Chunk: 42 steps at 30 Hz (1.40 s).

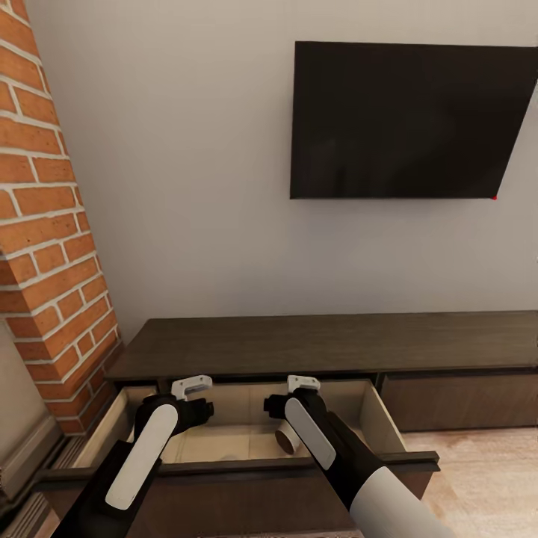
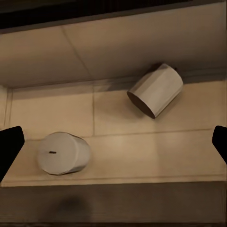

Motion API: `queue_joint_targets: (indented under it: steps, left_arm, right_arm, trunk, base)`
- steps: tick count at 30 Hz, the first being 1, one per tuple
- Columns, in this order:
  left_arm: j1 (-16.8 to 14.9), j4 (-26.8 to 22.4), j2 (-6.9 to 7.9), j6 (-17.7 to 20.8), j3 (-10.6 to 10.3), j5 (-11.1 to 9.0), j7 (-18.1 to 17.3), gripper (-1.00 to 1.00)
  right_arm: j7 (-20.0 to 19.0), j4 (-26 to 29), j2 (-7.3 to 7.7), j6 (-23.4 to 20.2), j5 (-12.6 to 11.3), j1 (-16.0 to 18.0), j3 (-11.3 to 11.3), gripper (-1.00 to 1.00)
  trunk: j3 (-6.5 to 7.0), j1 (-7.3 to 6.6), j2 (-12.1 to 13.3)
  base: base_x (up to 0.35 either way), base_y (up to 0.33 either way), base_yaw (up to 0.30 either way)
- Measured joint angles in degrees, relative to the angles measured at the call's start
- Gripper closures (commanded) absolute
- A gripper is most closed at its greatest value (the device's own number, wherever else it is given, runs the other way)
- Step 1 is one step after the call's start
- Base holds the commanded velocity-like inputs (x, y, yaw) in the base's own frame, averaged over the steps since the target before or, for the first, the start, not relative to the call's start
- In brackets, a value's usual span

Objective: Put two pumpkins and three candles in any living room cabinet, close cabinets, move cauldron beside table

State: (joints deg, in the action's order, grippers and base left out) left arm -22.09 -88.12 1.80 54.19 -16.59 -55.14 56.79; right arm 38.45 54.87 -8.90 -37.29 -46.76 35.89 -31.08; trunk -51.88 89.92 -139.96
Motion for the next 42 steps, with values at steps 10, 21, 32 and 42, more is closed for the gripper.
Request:
queue_joint_targets:
  steps: [10,21,32,42]
  left_arm:
    - [0.00,0.02,0.00,0.00,0.00,0.01,0.00,-1.00]
    - [0.00,0.02,0.00,0.01,0.00,-0.05,0.00,-1.00]
    - [0.01,0.01,0.00,0.02,0.01,-0.01,0.00,-1.00]
    - [0.01,-0.05,0.01,0.01,0.01,-0.04,0.04,-1.00]
  right_arm:
    - [-0.06,-0.01,0.00,0.68,-0.04,0.00,0.00,-1.00]
    - [-0.07,0.00,0.00,0.70,-0.06,0.00,-0.07,-1.00]
    - [-0.08,0.00,-0.01,0.82,-0.02,0.00,-1.66,-1.00]
    - [-0.06,-0.02,-0.01,1.57,-0.10,0.00,-2.11,-1.00]
  trunk:
    - [1.80,-2.21,4.01]
    - [3.77,-4.59,8.42]
    - [5.83,-7.01,12.84]
    - [7.68,-9.24,16.84]
  base:
    - [-0.086,0.014,0.000]
    - [-0.254,0.069,0.000]
    - [-0.313,0.091,0.108]
    - [-0.144,0.033,0.262]
